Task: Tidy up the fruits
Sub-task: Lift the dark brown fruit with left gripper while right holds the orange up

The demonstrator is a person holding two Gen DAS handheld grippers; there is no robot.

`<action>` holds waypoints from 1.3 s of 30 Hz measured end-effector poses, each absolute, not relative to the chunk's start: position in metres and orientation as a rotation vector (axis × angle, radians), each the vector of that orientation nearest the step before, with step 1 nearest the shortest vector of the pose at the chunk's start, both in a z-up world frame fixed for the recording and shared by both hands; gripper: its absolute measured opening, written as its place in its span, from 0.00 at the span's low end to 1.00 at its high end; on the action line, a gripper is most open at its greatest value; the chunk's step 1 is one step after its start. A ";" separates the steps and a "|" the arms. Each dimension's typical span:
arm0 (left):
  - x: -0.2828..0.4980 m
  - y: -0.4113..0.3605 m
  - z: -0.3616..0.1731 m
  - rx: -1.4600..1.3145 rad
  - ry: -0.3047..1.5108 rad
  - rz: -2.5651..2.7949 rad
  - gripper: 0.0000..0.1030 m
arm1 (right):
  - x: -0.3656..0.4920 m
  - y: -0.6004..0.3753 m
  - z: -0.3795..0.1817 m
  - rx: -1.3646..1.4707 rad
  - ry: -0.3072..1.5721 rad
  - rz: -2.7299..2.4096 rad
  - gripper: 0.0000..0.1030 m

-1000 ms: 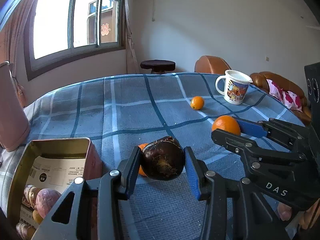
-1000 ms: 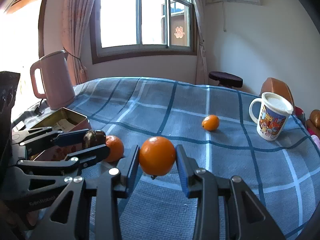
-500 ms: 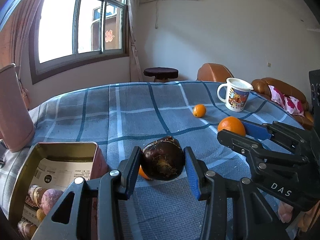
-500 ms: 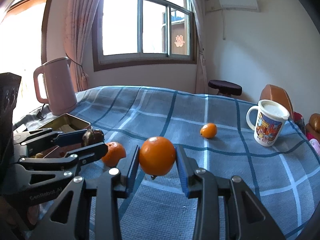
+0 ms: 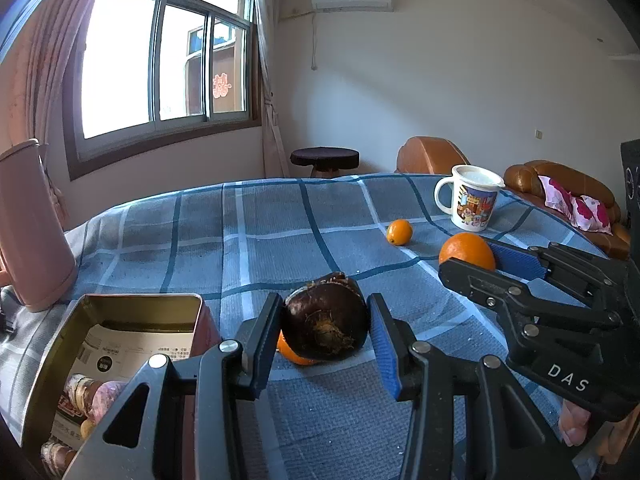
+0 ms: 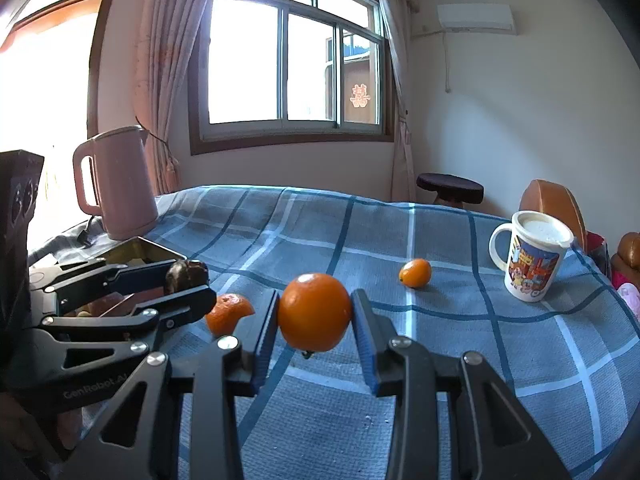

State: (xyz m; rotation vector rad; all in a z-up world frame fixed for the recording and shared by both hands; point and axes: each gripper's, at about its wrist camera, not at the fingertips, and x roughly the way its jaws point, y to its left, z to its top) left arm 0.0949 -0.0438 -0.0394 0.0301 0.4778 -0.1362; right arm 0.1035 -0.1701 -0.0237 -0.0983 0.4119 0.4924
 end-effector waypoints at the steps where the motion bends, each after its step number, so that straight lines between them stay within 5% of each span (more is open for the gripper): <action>1: 0.094 -0.044 -0.039 0.031 0.474 -0.136 0.44 | 0.103 -0.170 -0.023 -0.098 0.408 0.493 0.38; 39: 0.072 -0.044 -0.031 0.052 0.343 -0.096 0.44 | 0.078 -0.180 -0.015 -0.068 0.282 0.496 0.38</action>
